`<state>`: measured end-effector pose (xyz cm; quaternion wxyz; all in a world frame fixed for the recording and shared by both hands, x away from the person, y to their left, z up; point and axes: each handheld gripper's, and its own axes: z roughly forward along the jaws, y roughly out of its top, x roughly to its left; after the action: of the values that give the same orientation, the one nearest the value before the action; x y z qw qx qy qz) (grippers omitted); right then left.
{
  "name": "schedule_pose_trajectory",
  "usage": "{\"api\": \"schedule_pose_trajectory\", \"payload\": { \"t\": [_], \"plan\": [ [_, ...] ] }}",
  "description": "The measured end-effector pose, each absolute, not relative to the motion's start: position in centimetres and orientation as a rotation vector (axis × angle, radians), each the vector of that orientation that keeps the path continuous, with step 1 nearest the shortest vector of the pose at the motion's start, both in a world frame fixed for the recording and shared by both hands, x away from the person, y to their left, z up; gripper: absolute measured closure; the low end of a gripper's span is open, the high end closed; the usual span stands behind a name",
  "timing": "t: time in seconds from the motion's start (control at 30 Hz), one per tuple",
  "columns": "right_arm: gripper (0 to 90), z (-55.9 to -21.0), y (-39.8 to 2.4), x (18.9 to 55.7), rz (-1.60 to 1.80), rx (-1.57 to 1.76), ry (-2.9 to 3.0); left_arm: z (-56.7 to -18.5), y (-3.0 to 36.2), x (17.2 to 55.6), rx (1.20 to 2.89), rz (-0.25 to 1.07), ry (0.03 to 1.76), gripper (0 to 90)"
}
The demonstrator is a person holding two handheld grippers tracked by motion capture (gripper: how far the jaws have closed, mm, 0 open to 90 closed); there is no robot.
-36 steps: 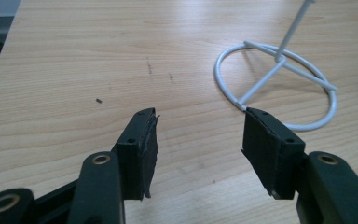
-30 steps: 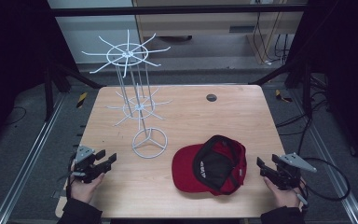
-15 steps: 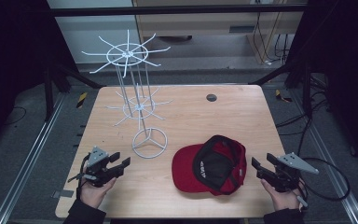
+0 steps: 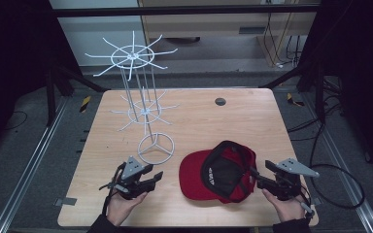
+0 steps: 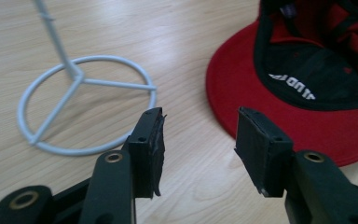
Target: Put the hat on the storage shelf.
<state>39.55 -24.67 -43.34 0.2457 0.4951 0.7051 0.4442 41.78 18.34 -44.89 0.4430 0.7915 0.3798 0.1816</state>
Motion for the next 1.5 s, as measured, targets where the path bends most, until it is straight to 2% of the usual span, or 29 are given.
{"api": "schedule_pose_trajectory", "payload": {
  "t": [0.43, 0.47, 0.67, 0.8, 0.9, 1.2, 1.5],
  "plan": [
    [44.7, -44.3, -22.9, 40.2, 1.165, 1.332, 2.029, -45.9, 13.3, 40.3, 2.061, 0.398, 0.801, 54.6],
    [49.4, -44.5, -22.7, 40.3, 1.155, 1.327, 2.04, -46.1, 12.8, 40.2, 2.07, 0.392, 0.784, 54.6],
    [57.7, -44.9, -22.3, 40.7, 1.101, 1.326, 2.079, -46.8, 10.7, 39.8, 2.111, 0.356, 0.724, 54.2],
    [72.3, -45.0, -22.1, 40.9, 1.067, 1.325, 2.102, -46.8, 9.5, 39.5, 2.123, 0.331, 0.686, 53.0],
    [79.5, -45.1, -21.9, 41.0, 1.051, 1.328, 2.117, -46.9, 9.1, 39.4, 2.13, 0.318, 0.664, 51.0],
    [82.8, -45.0, -22.0, 41.1, 1.056, 1.335, 2.11, -47.3, 7.0, 39.0, 2.179, 0.297, 0.581, 45.5],
    [85.9, -44.8, -22.2, 41.2, 1.075, 1.345, 2.072, -48.2, 5.3, 39.1, 2.243, 0.301, 0.552, 44.5]
  ]
}}
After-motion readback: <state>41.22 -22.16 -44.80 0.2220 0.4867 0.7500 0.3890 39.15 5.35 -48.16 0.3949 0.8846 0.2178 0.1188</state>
